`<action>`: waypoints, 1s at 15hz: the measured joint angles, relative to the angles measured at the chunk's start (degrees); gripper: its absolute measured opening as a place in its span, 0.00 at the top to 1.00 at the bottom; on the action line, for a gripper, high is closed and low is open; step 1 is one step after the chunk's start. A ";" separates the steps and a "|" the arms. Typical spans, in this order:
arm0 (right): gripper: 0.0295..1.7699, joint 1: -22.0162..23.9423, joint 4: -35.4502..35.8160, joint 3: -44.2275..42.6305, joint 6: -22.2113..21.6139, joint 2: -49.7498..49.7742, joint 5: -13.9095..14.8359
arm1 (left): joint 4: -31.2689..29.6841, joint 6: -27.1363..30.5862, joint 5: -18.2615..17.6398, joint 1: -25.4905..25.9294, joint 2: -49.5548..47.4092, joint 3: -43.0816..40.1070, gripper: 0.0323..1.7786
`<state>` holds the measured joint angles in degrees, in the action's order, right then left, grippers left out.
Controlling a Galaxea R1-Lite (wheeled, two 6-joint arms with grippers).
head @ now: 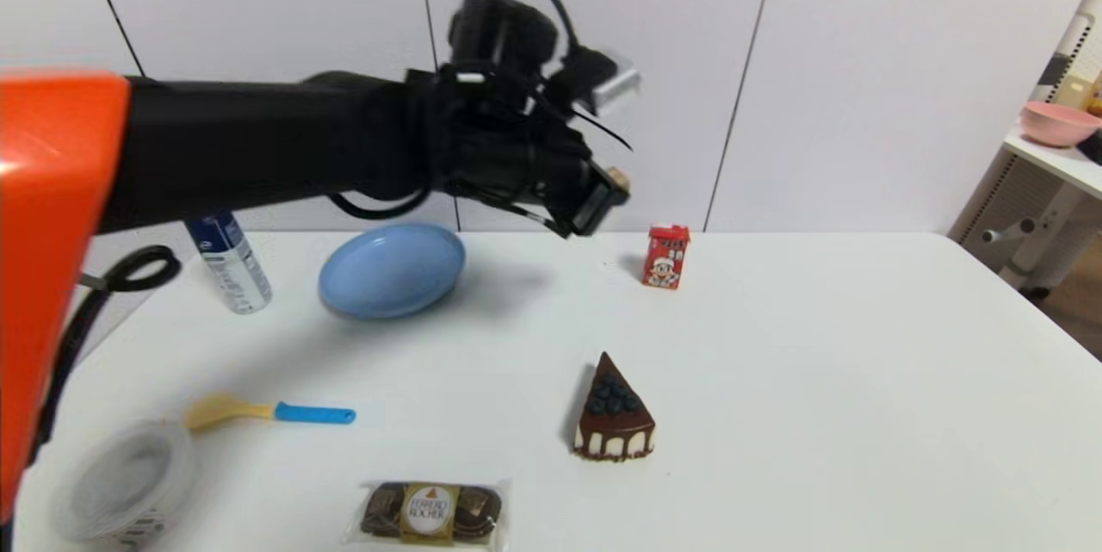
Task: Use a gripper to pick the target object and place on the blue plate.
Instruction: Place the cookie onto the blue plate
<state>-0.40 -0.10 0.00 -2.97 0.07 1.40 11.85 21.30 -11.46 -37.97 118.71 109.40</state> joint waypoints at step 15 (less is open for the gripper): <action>0.04 -0.01 0.00 0.00 0.00 0.00 0.00 | 0.18 -6.75 2.49 31.04 1.41 -12.11 0.78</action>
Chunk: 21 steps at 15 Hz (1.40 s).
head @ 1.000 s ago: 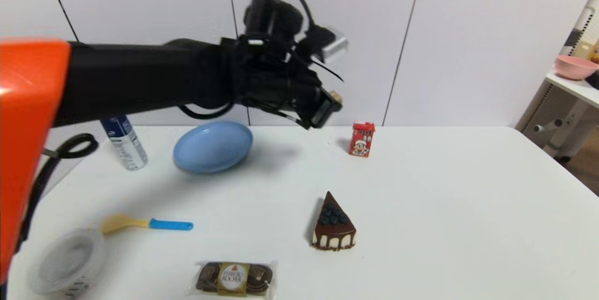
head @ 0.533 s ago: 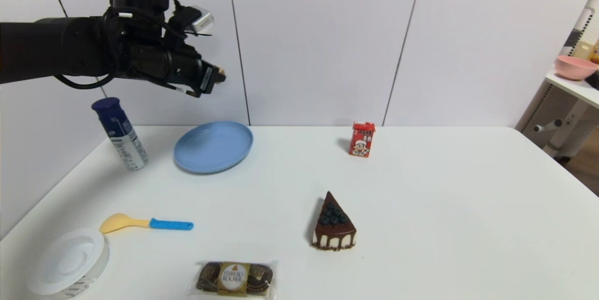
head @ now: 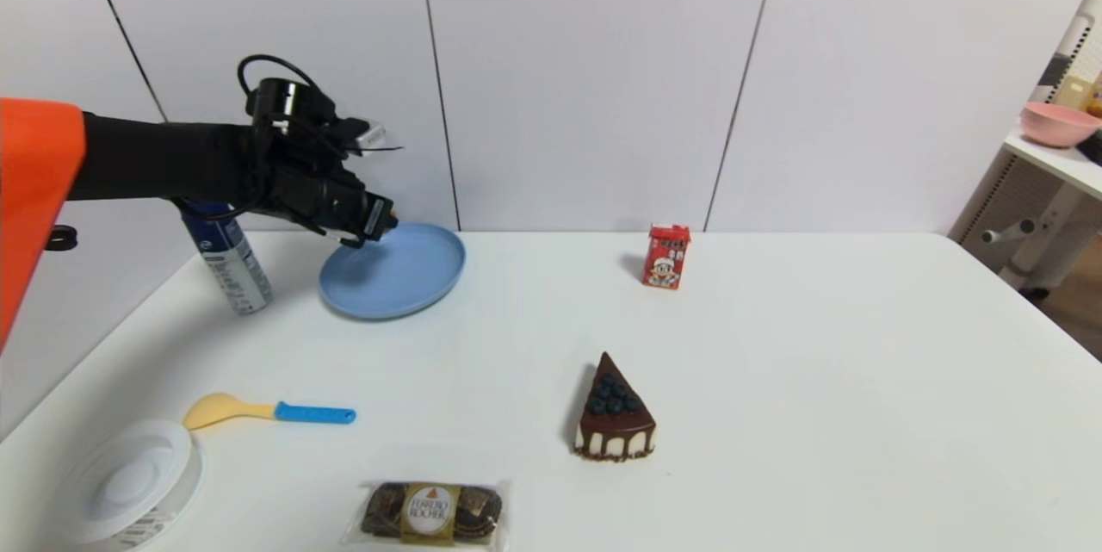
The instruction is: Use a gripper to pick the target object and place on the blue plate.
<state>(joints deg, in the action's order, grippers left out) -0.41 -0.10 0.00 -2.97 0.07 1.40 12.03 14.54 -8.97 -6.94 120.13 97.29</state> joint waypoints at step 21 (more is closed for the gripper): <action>0.04 0.00 0.00 0.00 0.02 0.00 0.00 | -2.80 -2.34 1.97 0.38 -15.75 -4.10 0.15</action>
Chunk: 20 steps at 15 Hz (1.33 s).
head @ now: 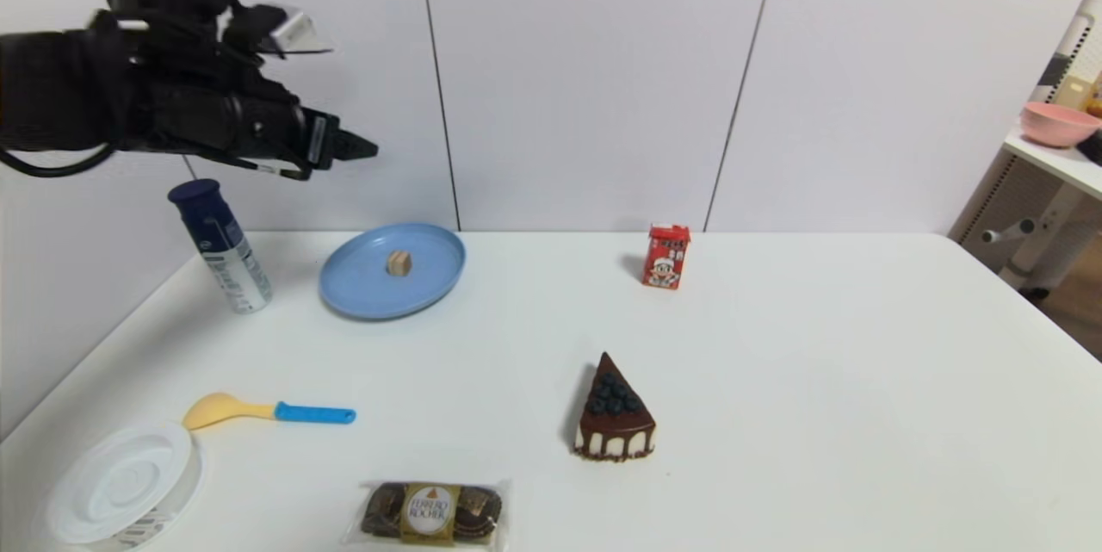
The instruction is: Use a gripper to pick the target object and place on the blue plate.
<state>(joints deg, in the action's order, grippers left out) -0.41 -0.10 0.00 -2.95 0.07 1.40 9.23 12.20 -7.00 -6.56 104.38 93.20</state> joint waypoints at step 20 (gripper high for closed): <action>0.04 0.00 0.02 0.00 -0.05 0.00 0.00 | -11.04 -3.89 5.60 3.50 -87.65 -92.45 0.05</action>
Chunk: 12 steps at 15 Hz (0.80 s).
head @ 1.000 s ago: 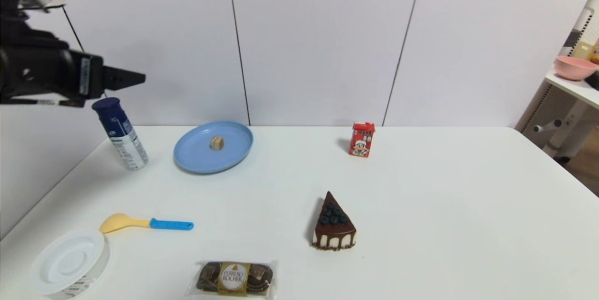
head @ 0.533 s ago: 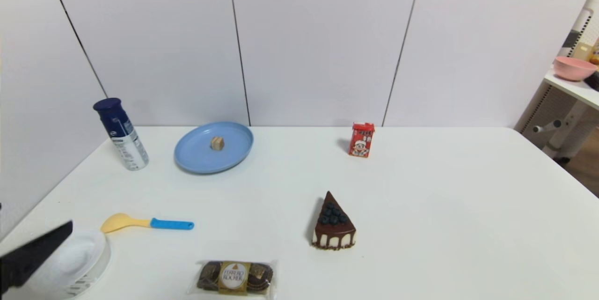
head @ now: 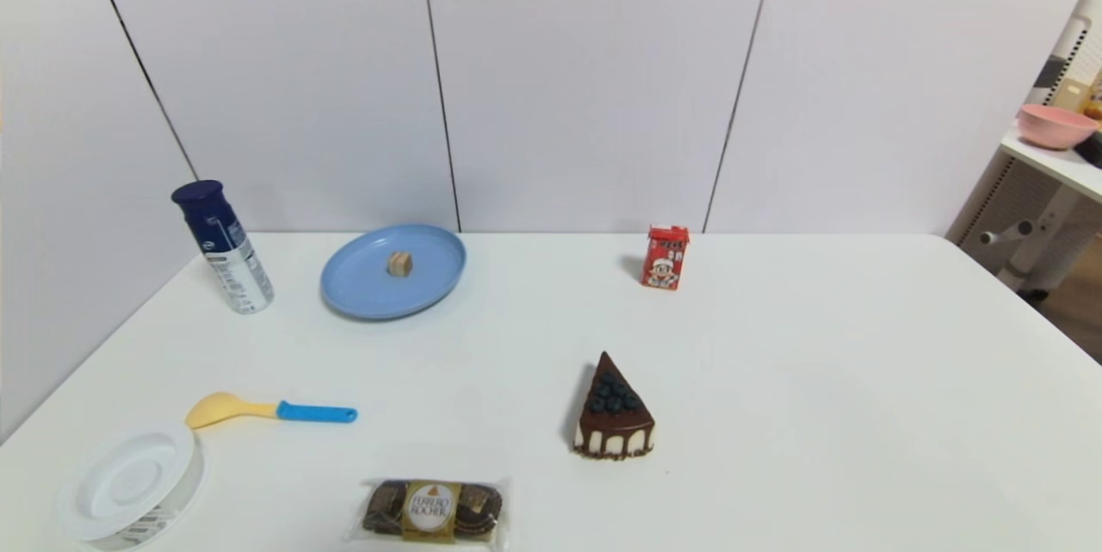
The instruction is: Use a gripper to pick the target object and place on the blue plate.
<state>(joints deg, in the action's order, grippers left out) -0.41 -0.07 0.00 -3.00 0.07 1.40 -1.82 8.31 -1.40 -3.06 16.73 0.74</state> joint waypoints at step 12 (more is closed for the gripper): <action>0.04 0.00 0.00 0.00 0.02 0.00 -0.02 | 2.19 -7.68 1.40 2.51 -15.93 -0.74 0.05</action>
<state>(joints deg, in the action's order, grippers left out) -0.41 -0.07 0.00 -2.97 0.07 1.38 0.38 0.63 0.00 -0.55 0.79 0.00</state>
